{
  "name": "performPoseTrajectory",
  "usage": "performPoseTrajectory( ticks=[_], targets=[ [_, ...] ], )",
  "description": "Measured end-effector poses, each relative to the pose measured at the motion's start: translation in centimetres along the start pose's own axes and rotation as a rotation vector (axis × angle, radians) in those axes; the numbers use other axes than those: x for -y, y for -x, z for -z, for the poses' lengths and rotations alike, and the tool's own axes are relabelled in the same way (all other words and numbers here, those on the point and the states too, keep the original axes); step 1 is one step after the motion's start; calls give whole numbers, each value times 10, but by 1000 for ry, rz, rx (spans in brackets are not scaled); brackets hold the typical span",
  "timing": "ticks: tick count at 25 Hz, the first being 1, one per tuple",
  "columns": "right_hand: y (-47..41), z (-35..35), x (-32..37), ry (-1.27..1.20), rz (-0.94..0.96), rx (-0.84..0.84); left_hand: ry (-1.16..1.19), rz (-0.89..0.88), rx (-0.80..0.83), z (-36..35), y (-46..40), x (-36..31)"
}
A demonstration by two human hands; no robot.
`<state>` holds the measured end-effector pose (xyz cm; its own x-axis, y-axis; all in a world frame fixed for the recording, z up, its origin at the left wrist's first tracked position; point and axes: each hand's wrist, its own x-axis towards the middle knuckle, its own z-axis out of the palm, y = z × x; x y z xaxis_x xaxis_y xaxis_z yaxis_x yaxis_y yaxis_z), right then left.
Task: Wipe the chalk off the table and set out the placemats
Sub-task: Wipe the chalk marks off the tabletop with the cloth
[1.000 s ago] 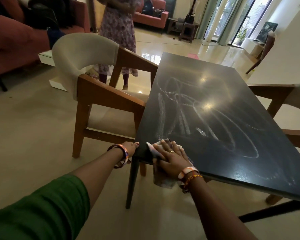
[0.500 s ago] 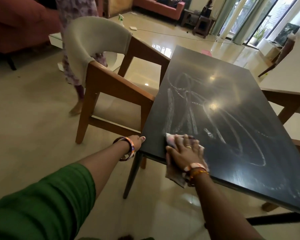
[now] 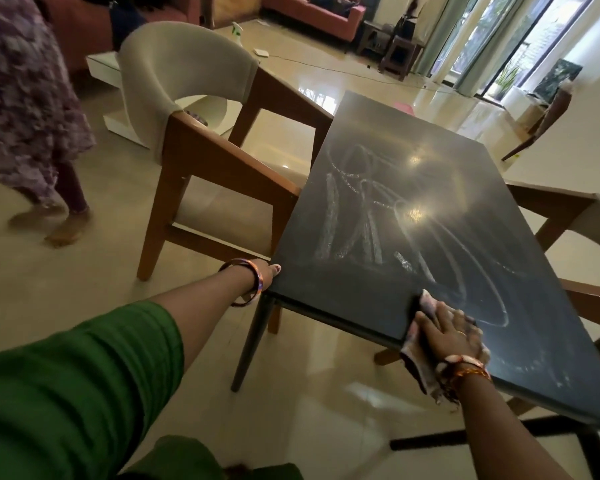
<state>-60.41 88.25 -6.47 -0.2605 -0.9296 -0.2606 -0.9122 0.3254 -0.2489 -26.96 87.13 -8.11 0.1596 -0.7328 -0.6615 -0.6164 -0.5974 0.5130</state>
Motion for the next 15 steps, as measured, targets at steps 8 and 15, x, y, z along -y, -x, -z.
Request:
performPoseTrajectory(
  ticks=[8, 15],
  targets=[
    [32, -42, 134, 139, 465, 199, 31, 60, 14, 4, 2, -1],
    [4, -21, 67, 117, 345, 118, -352, -19, -5, 29, 0, -18]
  ],
)
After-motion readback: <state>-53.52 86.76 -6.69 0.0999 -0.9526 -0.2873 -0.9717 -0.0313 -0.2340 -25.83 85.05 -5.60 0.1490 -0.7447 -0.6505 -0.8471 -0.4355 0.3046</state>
